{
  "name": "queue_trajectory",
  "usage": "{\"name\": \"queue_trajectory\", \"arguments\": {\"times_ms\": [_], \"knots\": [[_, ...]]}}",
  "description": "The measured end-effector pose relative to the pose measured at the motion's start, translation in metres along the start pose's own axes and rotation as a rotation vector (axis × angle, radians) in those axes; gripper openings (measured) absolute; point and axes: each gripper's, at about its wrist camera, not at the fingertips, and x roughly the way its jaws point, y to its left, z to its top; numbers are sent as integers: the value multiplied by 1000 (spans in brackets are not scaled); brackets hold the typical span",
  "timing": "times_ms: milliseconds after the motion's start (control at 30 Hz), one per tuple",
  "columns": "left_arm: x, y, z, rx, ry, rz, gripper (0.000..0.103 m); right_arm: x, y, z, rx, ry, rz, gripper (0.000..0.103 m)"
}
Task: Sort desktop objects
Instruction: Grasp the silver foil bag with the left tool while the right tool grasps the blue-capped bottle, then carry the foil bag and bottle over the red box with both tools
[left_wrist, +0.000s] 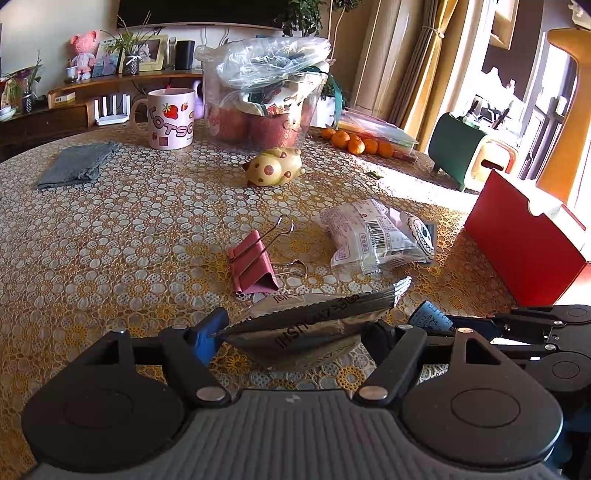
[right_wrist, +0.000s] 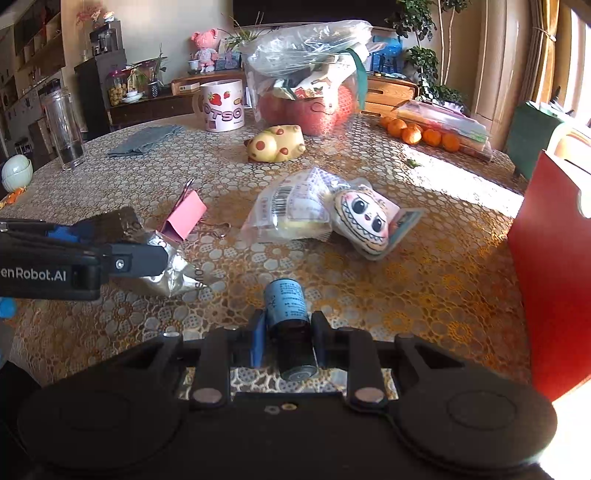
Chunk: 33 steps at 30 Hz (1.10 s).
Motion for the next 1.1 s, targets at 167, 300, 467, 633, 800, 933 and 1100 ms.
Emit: {"name": "queue_trajectory", "arguments": {"times_ms": [167,300,467,633,800,933,1100], "knots": [[-3,-8,-2,-12,28,-13,76,-18,-17,-13,67,4,-10,24],[-7,-16,-2,-17,46,-31,75,-33,-31,-21,100,-3,-18,23],[-9,-31,-4,-1,65,-51,74,-48,-45,-30,115,-8,-56,23],[-14,-50,-2,24,65,-82,74,-62,-58,-35,159,-32,-57,23],[-21,-68,5,37,58,-120,74,-79,-64,-33,171,-70,-48,23],[-31,-85,12,60,40,-154,74,-100,-70,-29,179,-109,-40,23],[-42,-111,25,85,18,-212,74,-131,-82,-23,191,-164,-51,23]]}}
